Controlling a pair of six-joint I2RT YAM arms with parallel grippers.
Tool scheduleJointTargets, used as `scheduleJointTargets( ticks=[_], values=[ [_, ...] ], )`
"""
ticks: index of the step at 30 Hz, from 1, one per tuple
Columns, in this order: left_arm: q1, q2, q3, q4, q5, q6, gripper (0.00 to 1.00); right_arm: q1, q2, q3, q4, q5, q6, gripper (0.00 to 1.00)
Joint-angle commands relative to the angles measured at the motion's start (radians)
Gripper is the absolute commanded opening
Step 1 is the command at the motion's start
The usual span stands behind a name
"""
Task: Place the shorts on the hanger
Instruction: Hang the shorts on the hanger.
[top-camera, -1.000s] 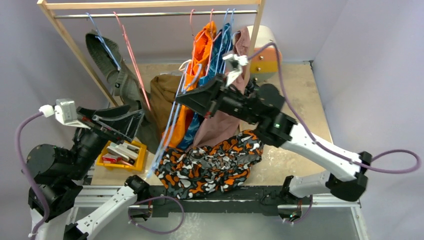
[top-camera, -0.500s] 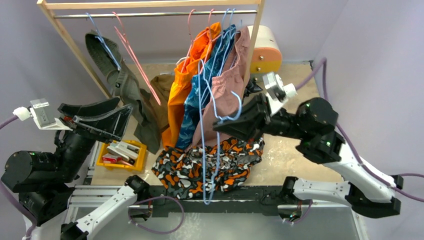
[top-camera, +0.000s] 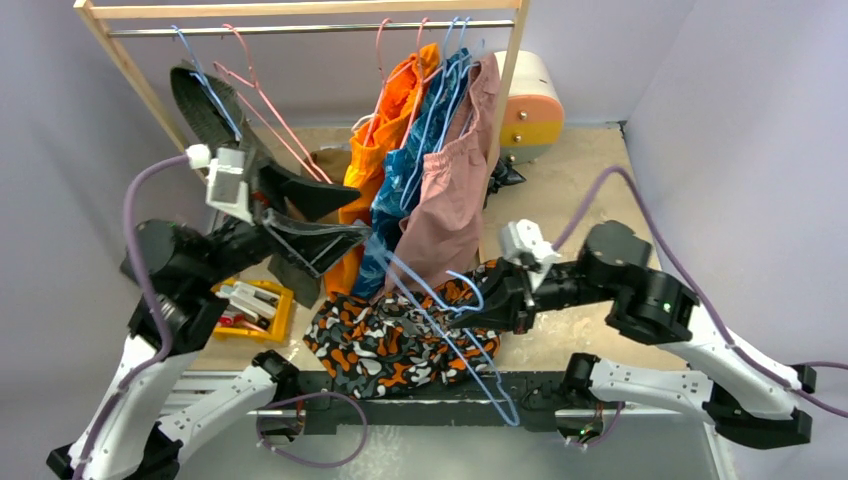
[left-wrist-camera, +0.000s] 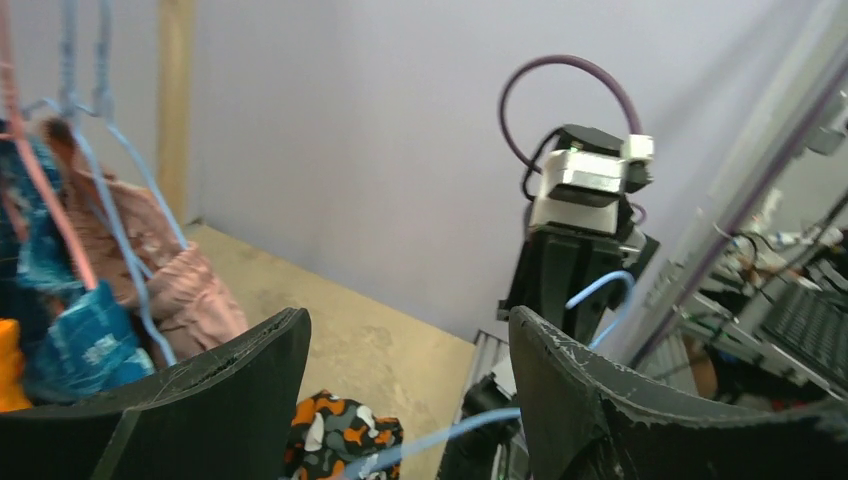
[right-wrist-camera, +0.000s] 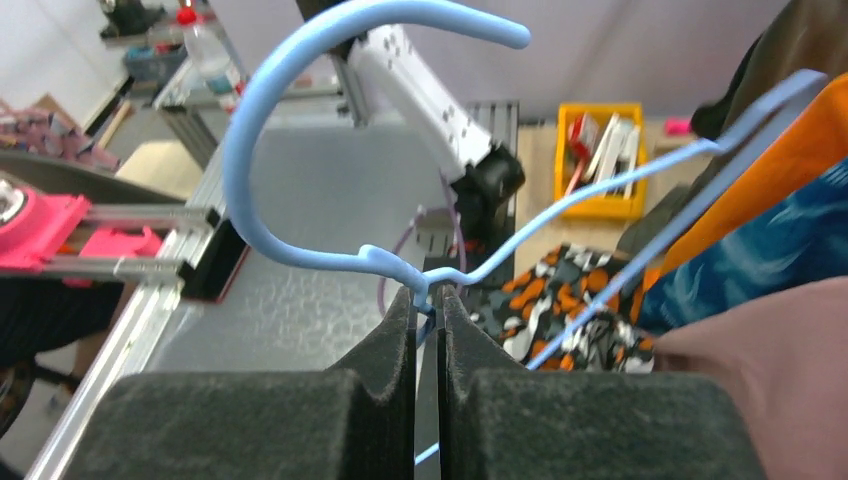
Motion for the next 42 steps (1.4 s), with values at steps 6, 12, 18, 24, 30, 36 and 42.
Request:
scheduleJointTargets(
  ticks=[6, 12, 18, 24, 30, 36, 42],
  values=[
    [-0.013, 0.055, 0.008, 0.066, 0.281, 0.126, 0.75, 0.003, 0.053, -0.014, -0.044, -0.080, -0.057, 0.00],
    [-0.013, 0.076, -0.055, 0.039, 0.314, 0.156, 0.74, 0.002, 0.074, 0.007, -0.072, -0.093, -0.072, 0.00],
    [-0.015, 0.083, -0.069, -0.019, 0.307, 0.192, 0.75, 0.002, 0.040, 0.002, -0.082, 0.048, -0.085, 0.00],
    [-0.037, 0.087, -0.110, -0.057, 0.292, 0.197, 0.75, 0.002, 0.022, -0.008, -0.089, 0.166, -0.092, 0.00],
    [-0.148, 0.126, -0.110, -0.209, 0.204, 0.287, 0.73, 0.002, -0.002, -0.067, -0.078, 0.255, -0.088, 0.00],
    [-0.285, 0.175, -0.095, -0.282, 0.131, 0.345, 0.72, 0.002, -0.067, -0.135, -0.031, 0.265, -0.053, 0.00],
    [-0.303, 0.210, -0.059, -0.296, 0.137, 0.384, 0.72, 0.002, -0.075, -0.124, -0.048, 0.206, -0.042, 0.00]
  ],
)
